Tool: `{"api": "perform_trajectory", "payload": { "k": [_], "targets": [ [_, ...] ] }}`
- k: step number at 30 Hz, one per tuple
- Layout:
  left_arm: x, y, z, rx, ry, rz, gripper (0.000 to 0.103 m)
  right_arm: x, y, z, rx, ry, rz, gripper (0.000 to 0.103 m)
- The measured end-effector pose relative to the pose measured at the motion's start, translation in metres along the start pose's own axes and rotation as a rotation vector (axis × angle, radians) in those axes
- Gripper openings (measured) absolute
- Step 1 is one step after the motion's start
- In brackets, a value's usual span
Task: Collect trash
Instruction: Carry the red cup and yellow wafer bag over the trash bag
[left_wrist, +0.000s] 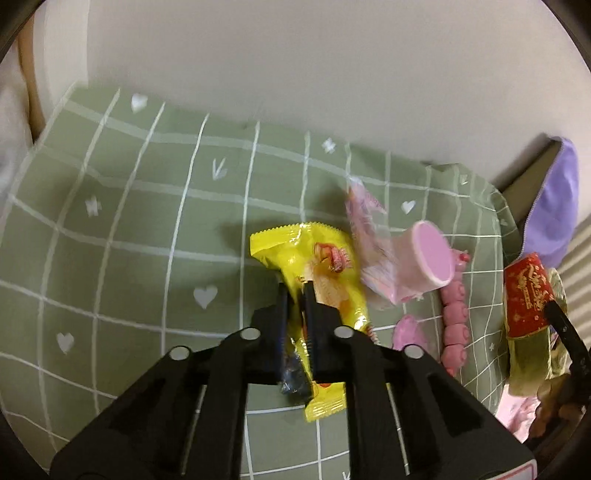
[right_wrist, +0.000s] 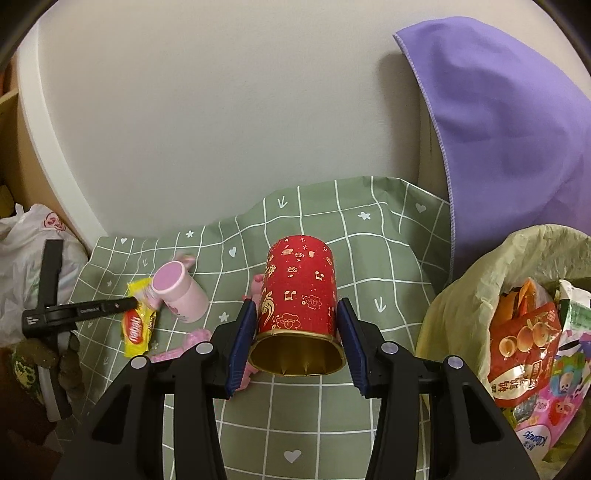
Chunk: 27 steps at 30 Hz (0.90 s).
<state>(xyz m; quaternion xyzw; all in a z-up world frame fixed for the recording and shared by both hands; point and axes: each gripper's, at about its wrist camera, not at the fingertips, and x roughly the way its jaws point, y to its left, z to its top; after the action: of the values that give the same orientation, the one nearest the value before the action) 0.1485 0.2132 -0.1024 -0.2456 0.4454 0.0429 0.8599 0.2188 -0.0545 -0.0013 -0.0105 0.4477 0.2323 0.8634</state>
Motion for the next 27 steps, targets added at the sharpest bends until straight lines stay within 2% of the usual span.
{"api": "perform_trajectory", "payload": {
  "k": [8, 14, 22, 27],
  "targets": [
    [-0.047, -0.012, 0.018, 0.051, -0.151, 0.024, 0.005, -0.001, -0.004, 0.003, 0.004, -0.016, 0.008, 0.043],
    [-0.072, -0.035, 0.042, 0.110, -0.237, 0.010, 0.005, -0.013, -0.010, 0.012, -0.014, -0.051, -0.025, 0.043],
    [-0.095, -0.111, 0.076, 0.279, -0.327, -0.099, 0.005, -0.047, -0.031, 0.030, 0.001, -0.132, -0.092, 0.043],
    [-0.090, -0.170, 0.090, 0.373, -0.330, -0.197, 0.005, -0.076, -0.044, 0.039, -0.008, -0.181, -0.169, 0.043]
  ]
}}
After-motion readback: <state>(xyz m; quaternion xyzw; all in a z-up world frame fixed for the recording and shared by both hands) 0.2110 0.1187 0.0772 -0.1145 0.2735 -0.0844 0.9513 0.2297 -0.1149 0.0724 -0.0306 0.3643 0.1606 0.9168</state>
